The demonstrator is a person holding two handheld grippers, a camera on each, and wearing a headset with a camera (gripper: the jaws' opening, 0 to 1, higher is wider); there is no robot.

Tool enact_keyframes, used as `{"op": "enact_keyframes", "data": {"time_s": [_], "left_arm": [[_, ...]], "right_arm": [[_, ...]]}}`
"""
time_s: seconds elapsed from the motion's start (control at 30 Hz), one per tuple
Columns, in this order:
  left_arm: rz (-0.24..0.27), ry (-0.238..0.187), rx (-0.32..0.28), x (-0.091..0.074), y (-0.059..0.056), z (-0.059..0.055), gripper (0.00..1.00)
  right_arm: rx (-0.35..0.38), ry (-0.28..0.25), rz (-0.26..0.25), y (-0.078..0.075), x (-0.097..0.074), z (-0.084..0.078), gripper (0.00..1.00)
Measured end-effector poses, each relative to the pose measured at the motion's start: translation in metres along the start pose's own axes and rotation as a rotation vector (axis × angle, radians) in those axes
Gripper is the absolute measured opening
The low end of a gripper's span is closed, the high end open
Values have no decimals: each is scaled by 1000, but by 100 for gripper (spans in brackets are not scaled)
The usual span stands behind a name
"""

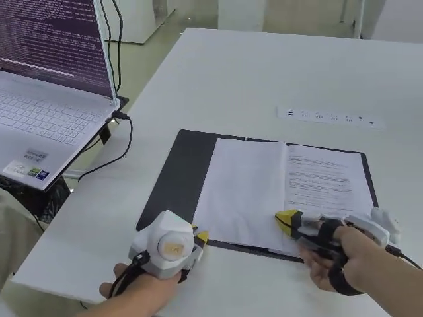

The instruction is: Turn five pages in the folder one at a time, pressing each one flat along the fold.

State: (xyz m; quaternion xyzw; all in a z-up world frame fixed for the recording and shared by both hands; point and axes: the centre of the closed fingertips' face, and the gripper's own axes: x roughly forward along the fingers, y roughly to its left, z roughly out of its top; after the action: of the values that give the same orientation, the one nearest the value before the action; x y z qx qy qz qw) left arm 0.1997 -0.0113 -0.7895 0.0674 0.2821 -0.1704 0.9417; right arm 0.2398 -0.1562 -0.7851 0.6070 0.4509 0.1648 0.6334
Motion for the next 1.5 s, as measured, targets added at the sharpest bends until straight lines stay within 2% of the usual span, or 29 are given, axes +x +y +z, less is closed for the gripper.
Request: {"op": "enact_keyframes", "data": {"time_s": [0.2,0.33,0.43,0.53,0.63,0.7,0.77,0.8,0.87,0.93,1.03,1.1,1.13,1.2,1.27,1.3,1.37,1.47,1.5], "left_arm": [[0,3,0,-1,0,0,10],[-1,5,3,-1,0,0,10],[0,8,-1,-1,0,0,10],[0,11,-10,-1,0,0,10],[4,17,-29,-1,1,1,10],[-3,35,-72,0,1,1,11],[-28,66,-103,-2,-1,2,13],[-24,108,-130,-5,0,0,14],[-28,121,-151,-9,2,3,14],[-38,103,-173,-14,3,11,15],[-52,77,-208,-29,3,26,16],[-54,46,-216,-39,2,37,17],[-56,41,-217,-41,2,39,18],[-57,11,-219,-50,1,48,23],[-49,-5,-202,-58,2,55,27],[-49,-8,-203,-61,1,57,29],[-38,-23,-198,-69,1,64,35],[-25,-33,-192,-77,0,69,45],[-18,-37,-182,-81,-1,70,47]], "right_arm": [[0,13,-3,-14,-17,-21,0],[35,14,-2,-21,-25,-28,0],[71,50,-1,-28,-32,-43,0],[55,68,-37,-39,-40,-54,0],[70,58,-1,-32,-50,-62,0],[51,37,11,-24,-58,-65,0],[17,-2,19,-14,-67,-62,0],[11,-17,20,-10,-71,-61,0],[-31,-97,37,2,-83,-48,0],[-94,-181,45,15,-99,-34,0],[-210,-254,-26,19,-126,-18,0],[-251,-298,-39,24,-141,-10,0],[-273,-337,-40,28,-152,-4,0],[-326,-385,-50,34,-168,3,2],[-431,-428,-92,36,-183,11,9],[-443,-434,-101,36,-186,12,13],[-517,-459,-129,40,-198,15,20],[-615,-470,-153,48,-210,8,28],[-670,-483,-176,49,-216,8,33]]}}
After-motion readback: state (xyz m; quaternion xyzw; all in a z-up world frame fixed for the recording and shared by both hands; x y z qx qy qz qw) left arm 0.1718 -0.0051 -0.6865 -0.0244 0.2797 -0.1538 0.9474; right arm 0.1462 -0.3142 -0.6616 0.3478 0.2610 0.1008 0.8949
